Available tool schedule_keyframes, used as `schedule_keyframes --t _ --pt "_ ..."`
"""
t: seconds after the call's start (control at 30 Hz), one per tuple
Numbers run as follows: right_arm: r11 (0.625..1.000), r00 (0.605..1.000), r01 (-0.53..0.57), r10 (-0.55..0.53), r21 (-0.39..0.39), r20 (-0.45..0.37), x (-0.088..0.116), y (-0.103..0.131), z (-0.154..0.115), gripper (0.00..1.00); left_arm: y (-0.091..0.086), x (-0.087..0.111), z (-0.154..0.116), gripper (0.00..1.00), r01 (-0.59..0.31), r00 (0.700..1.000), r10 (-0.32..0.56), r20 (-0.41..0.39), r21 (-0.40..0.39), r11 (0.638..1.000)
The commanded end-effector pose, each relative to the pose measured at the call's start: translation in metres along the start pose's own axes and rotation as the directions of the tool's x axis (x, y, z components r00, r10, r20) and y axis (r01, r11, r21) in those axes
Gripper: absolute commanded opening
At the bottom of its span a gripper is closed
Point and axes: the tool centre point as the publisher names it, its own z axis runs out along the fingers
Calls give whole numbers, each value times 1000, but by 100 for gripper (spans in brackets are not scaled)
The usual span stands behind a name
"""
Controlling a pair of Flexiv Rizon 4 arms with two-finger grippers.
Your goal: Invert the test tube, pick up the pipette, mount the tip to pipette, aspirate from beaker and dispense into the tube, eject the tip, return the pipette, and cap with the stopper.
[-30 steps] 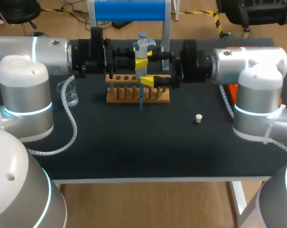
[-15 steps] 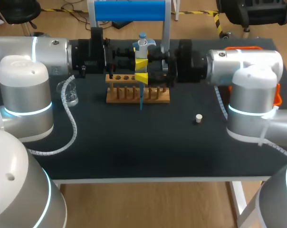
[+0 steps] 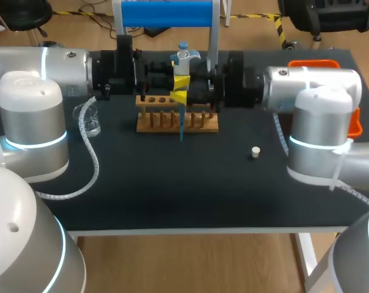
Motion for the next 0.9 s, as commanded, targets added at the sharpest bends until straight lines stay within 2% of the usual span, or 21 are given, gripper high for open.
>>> schedule_keyframes --t 0.03,0.1,0.2,0.53,0.6,0.9 --pt "1000 1000 -1 1 -3 10 1 -1 1 39 0 0 1 0 -1 1000 1 2 1 1000" --pt "1000 1000 -2 2 -4 13 1 -1 1 33 0 0 1 0 -1 1000 1 2 1 1000" --pt "1000 1000 -2 2 -5 18 1 -1 1 1 0 0 1 0 -1 1000 1 2 1 1000" --pt "1000 1000 1 -1 -5 19 -1 -1 -1 0 0 0 1 0 -1 1000 1 2 1 1000" --pt "1000 1000 2 -2 -5 16 -1 -1 -3 0 0 0 1 100 -1 1000 1 2 1 1000" --pt "1000 998 20 -21 -12 -66 -6 13 -32 0 0 0 1 100 -1 1000 1 2 1 1000"
